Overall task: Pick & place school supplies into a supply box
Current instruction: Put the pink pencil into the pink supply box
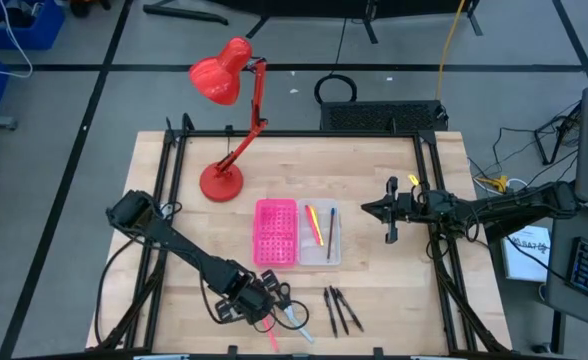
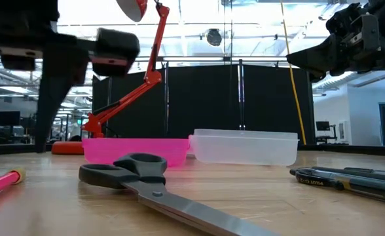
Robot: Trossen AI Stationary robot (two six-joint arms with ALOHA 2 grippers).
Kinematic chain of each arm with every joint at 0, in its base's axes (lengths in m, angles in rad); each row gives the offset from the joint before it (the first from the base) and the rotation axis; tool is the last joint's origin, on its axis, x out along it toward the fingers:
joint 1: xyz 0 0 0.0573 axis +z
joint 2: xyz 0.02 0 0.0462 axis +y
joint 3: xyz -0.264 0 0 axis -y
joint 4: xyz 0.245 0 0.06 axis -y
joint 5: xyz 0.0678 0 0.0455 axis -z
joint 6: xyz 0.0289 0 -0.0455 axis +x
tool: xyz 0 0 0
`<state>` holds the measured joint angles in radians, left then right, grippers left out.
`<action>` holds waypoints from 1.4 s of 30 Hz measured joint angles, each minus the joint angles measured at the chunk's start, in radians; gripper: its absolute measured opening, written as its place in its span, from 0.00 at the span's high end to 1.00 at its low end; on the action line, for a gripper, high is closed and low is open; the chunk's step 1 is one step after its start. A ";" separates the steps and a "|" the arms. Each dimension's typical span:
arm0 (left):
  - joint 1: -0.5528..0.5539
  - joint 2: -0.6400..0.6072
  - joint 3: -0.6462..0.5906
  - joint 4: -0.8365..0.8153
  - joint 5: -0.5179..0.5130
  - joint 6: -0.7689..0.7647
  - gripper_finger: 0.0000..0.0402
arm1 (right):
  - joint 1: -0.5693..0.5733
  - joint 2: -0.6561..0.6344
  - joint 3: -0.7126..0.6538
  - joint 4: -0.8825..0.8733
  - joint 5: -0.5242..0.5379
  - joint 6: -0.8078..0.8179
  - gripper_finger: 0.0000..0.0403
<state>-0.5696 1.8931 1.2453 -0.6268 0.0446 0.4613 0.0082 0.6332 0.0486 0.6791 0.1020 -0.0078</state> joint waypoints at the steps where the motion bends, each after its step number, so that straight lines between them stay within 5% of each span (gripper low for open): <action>1: 0.003 0.007 0.000 0.001 0.000 0.004 0.64 | 0.000 0.000 0.000 -0.001 0.000 0.000 1.00; 14: 0.035 0.078 0.006 -0.024 0.052 0.033 0.66 | 0.000 0.000 0.000 -0.003 0.001 -0.003 1.00; 22: 0.035 0.080 0.004 -0.021 0.054 0.115 0.94 | 0.000 0.000 0.000 -0.010 0.000 0.026 1.00; 25: 0.035 0.080 0.003 -0.021 0.048 0.184 0.95 | 0.000 0.000 0.000 -0.011 0.001 0.026 1.00; 36: 0.052 -0.078 -0.002 -0.129 -0.069 0.299 0.96 | 0.000 0.005 0.000 -0.019 0.001 0.049 1.00; 42: 0.089 -0.225 0.002 -0.136 -0.164 0.605 0.95 | 0.000 0.006 0.000 -0.018 0.001 0.053 1.00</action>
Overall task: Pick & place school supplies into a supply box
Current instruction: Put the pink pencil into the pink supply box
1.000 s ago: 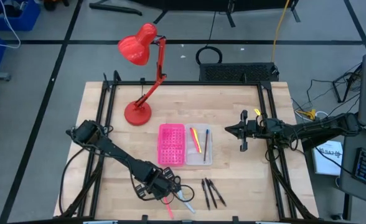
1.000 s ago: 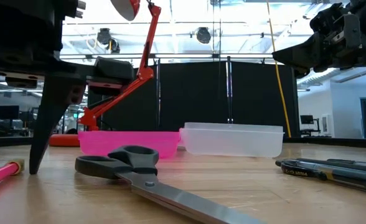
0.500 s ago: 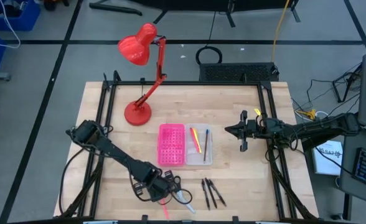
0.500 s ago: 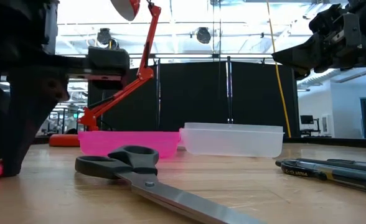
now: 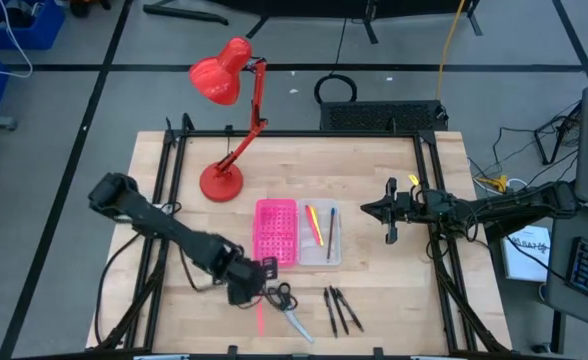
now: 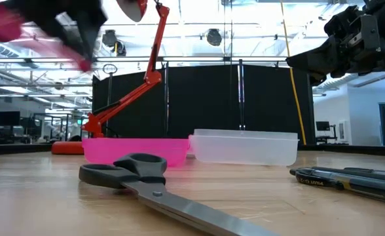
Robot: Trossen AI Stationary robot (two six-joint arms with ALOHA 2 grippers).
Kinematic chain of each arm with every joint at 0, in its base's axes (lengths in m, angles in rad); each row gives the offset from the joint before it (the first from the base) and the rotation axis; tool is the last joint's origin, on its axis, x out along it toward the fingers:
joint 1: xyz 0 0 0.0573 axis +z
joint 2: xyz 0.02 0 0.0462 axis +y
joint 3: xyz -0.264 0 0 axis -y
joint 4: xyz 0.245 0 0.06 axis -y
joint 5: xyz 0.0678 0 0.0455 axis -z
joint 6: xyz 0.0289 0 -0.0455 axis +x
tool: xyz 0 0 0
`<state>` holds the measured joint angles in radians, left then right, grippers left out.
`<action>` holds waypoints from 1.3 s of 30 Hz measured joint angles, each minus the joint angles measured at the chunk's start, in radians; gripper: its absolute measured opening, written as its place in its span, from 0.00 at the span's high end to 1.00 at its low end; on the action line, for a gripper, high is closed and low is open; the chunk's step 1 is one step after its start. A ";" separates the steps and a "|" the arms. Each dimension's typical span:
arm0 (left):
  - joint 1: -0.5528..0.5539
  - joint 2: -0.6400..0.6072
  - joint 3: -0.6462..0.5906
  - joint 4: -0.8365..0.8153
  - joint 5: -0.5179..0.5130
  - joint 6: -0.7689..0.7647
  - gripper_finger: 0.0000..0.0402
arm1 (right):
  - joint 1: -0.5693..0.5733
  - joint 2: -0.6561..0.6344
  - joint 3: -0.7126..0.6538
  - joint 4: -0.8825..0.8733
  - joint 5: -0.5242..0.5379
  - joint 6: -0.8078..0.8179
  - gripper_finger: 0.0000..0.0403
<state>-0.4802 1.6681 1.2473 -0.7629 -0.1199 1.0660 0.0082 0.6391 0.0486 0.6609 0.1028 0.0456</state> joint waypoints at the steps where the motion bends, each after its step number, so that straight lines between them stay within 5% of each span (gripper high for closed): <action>1: 0.018 -0.022 0.005 0.016 -0.017 0.026 0.96 | 0.000 0.000 0.000 0.000 0.000 0.005 1.00; 8: 0.241 -0.068 0.053 0.090 0.000 0.214 0.96 | 0.000 0.000 0.000 0.000 0.000 0.022 1.00; 14: 0.409 0.005 0.054 0.250 0.192 0.398 0.96 | 0.000 0.000 0.000 0.002 0.000 0.021 1.00; 19: 0.510 0.105 0.054 0.376 0.257 0.530 0.96 | 0.000 0.000 0.000 -0.005 0.005 -0.014 1.00; 27: 0.615 0.245 0.080 0.458 0.252 0.633 0.97 | 0.000 0.011 0.000 -0.017 0.005 -0.022 1.00; 39: 0.710 0.291 0.088 0.429 0.264 0.661 0.96 | 0.000 0.049 0.000 -0.025 0.032 0.022 1.00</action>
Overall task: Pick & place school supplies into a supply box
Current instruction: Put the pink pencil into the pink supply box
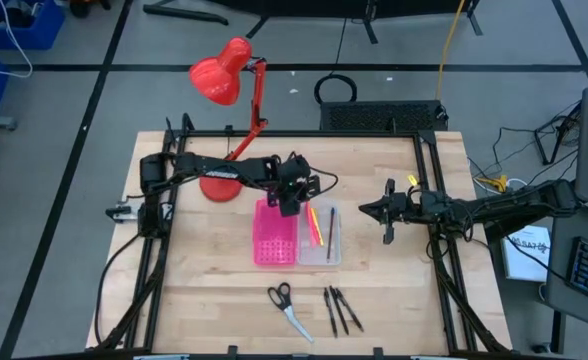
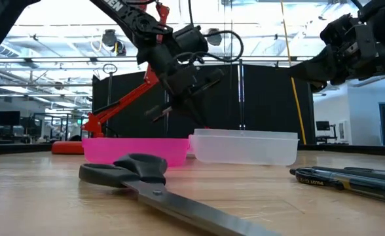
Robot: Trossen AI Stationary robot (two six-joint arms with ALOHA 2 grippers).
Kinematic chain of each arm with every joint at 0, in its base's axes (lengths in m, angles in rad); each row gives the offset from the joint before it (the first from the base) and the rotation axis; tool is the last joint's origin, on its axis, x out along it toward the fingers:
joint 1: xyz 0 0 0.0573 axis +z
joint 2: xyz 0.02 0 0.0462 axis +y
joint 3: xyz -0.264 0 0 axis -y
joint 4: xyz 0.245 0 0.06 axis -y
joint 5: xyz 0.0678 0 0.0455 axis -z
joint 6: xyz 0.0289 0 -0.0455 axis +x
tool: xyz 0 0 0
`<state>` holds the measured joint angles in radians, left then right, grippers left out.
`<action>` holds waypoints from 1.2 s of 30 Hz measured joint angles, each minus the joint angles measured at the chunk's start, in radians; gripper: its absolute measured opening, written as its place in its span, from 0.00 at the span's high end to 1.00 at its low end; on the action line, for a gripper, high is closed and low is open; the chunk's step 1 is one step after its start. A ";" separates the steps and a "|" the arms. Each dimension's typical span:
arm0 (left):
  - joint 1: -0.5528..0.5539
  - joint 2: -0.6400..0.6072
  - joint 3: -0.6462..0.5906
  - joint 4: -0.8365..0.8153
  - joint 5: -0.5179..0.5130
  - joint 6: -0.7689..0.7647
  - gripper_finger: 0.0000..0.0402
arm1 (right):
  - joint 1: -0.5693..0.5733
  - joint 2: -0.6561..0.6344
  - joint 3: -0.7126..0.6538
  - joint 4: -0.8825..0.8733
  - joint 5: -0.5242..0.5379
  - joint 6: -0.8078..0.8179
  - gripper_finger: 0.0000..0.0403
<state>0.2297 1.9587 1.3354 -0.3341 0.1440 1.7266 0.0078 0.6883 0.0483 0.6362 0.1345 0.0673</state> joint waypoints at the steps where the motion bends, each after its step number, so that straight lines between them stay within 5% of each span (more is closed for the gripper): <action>1: 0.002 0.000 0.000 -0.012 0.007 -0.001 0.96 | 0.000 0.004 0.000 0.002 0.000 0.000 1.00; 30: -0.063 0.067 -0.001 -0.007 -0.041 -0.041 0.92 | 0.000 0.030 0.000 0.003 -0.001 0.034 1.00; 36: -0.077 0.061 -0.001 -0.002 -0.043 -0.118 0.82 | 0.000 0.030 0.000 0.002 -0.001 0.045 1.00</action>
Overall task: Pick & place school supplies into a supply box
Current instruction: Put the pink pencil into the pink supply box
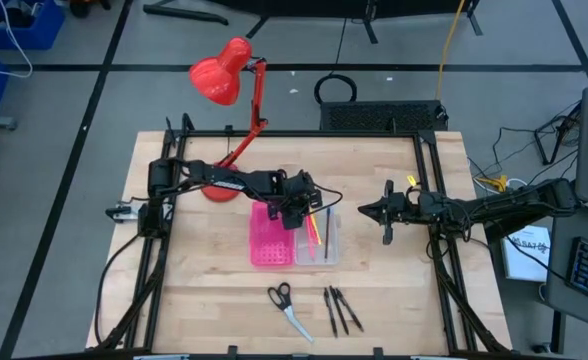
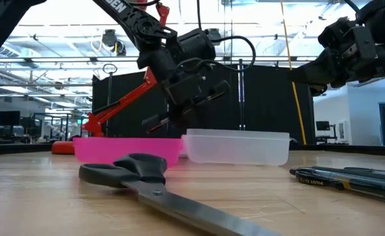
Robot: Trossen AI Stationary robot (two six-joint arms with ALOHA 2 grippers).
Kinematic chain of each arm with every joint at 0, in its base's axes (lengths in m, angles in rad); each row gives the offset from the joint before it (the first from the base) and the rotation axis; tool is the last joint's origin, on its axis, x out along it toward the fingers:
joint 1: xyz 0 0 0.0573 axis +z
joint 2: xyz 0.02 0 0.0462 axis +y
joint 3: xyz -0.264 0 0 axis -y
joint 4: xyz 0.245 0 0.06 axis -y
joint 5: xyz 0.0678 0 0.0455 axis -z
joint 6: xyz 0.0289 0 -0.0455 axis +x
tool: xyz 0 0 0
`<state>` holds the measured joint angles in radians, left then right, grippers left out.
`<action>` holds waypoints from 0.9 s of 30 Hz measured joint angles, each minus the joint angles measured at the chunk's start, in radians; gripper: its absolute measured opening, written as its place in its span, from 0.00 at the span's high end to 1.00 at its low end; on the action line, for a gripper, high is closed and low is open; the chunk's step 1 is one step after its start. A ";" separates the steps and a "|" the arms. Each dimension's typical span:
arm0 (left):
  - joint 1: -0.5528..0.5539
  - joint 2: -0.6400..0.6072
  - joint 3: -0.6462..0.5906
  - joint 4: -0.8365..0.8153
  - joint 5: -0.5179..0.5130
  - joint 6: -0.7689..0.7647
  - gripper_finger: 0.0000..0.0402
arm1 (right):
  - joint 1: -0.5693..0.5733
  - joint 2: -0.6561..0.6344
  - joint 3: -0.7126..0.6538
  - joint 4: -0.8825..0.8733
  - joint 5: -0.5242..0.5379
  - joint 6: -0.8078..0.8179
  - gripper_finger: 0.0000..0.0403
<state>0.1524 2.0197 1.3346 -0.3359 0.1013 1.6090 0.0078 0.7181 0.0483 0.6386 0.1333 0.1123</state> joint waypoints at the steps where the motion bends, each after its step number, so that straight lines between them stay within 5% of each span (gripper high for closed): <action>1: -0.003 0.000 0.000 0.000 0.000 -0.008 0.80 | 0.000 0.000 0.000 0.000 0.000 0.000 1.00; 10: -0.034 0.000 0.000 0.039 -0.109 -0.017 0.64 | 0.000 0.000 0.000 0.000 -0.003 0.000 1.00; 27: -0.094 -0.111 0.000 -0.146 -0.149 -0.164 0.63 | 0.001 0.000 0.000 -0.007 -0.006 0.037 1.00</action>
<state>0.0581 1.9086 1.3345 -0.4819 -0.0473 1.4446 0.0086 0.7185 0.0483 0.6312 0.1270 0.1494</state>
